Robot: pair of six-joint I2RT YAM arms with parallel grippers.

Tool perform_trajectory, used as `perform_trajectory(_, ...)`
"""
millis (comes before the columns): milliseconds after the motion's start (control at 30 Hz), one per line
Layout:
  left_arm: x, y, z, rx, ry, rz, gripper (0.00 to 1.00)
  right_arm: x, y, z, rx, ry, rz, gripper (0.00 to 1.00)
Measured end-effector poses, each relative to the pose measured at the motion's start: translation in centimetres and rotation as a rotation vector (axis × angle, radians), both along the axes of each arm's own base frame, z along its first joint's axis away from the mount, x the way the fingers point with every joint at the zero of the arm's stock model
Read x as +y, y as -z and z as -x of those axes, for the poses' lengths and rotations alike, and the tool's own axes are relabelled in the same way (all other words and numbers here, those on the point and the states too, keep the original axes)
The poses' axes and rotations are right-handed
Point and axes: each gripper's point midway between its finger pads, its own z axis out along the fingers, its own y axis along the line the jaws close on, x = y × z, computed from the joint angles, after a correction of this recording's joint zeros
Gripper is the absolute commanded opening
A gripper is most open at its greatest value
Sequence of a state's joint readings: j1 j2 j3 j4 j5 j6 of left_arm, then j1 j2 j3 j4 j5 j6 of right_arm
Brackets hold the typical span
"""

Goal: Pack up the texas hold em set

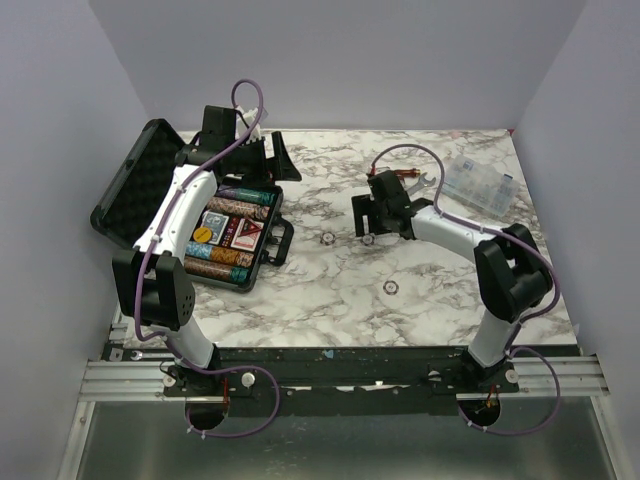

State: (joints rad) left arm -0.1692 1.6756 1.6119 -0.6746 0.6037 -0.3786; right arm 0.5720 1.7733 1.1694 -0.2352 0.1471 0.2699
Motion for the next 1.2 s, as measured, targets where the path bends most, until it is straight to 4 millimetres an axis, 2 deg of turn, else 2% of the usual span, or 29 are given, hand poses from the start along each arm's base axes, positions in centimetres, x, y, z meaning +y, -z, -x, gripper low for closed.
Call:
perform_trajectory(33, 0.0, 0.1, 0.1, 0.004, 0.001, 0.002, 0.98, -1.0, 0.4, -0.1, 0.021, 0.021, 0.011, 0.86)
perform_trajectory(100, -0.1, 0.2, 0.2, 0.012, 0.004, 0.007, 0.99, -2.2, 1.2, -0.2, 0.070, 0.047, 0.035, 0.86)
perform_trajectory(167, -0.2, 0.2, 0.3, 0.015, 0.008, 0.013, 0.99, -2.5, 1.7, -0.6, 0.105, 0.054, 0.052, 0.86)
perform_trajectory(300, -0.3, 0.3, 0.2, 0.011, 0.012, 0.018, 0.99, -1.8, 2.3, -1.3, 0.161, 0.038, 0.073, 0.83)
perform_trajectory(433, -0.3, 0.2, 0.3, 0.011, 0.014, 0.021, 0.98, -1.5, 2.9, -1.4, 0.200, 0.028, 0.088, 0.72)
perform_trajectory(567, -0.4, 0.2, 0.2, 0.009, 0.016, 0.022, 0.99, -1.6, 3.6, -1.3, 0.237, 0.020, 0.111, 0.68)
perform_trajectory(967, -0.5, 0.0, 0.3, 0.006, 0.024, 0.030, 0.99, -1.2, 4.8, -0.3, 0.302, -0.005, 0.107, 0.65)
perform_trajectory(1200, -0.5, 0.0, 0.3, 0.006, 0.025, 0.031, 0.99, -1.0, 4.9, -0.1, 0.309, -0.018, 0.116, 0.58)
